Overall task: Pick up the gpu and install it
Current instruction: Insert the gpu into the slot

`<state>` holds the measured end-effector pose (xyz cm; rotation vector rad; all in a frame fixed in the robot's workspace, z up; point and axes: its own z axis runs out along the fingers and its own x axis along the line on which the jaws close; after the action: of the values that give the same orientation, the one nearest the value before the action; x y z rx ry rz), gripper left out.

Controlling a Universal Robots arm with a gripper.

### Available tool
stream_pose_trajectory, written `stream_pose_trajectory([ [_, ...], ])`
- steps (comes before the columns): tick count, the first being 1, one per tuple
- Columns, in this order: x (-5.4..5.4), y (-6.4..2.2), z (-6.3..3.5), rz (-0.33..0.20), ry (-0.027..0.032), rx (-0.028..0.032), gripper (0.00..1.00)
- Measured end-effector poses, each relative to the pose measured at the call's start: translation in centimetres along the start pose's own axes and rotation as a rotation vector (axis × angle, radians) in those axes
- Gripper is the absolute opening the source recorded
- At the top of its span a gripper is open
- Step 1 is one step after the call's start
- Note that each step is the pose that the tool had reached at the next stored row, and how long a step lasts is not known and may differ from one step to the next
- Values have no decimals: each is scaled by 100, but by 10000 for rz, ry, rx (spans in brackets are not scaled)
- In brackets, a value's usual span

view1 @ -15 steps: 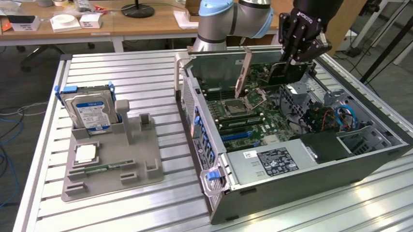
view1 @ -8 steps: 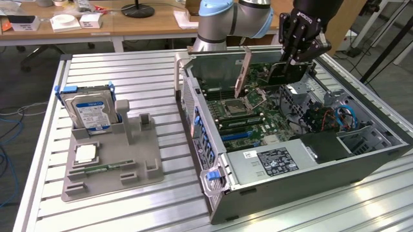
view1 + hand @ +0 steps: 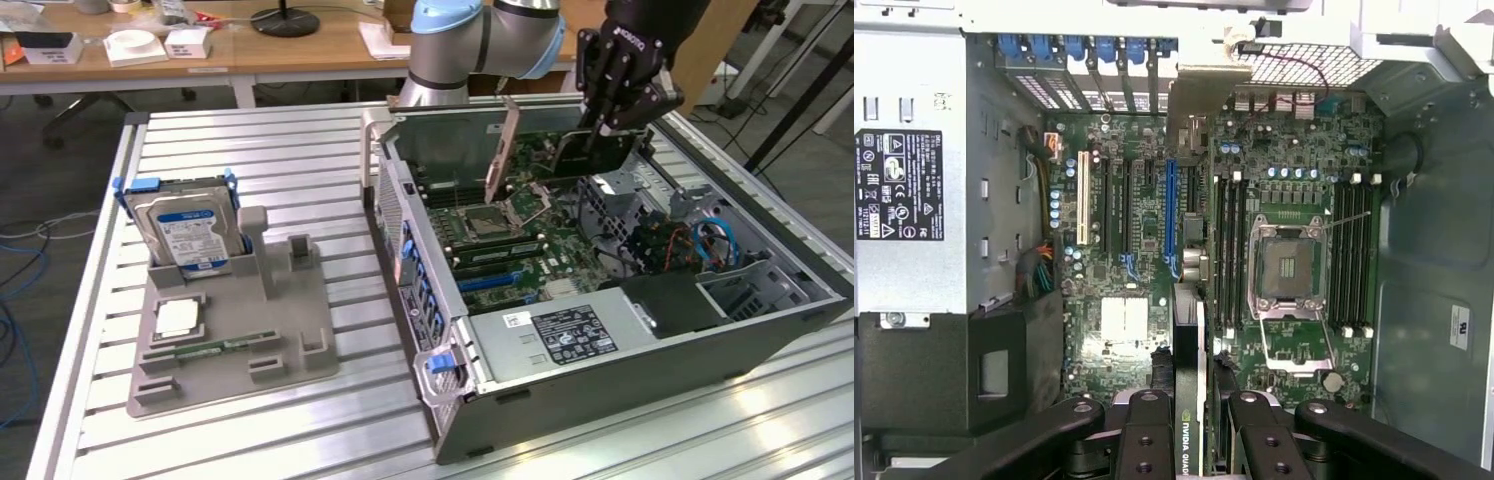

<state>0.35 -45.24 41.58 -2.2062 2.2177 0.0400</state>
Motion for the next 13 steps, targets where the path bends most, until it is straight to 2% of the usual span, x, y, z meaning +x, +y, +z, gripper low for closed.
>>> stream_pose_trajectory([
  [13,1,-1,48,0,0,0,26],
])
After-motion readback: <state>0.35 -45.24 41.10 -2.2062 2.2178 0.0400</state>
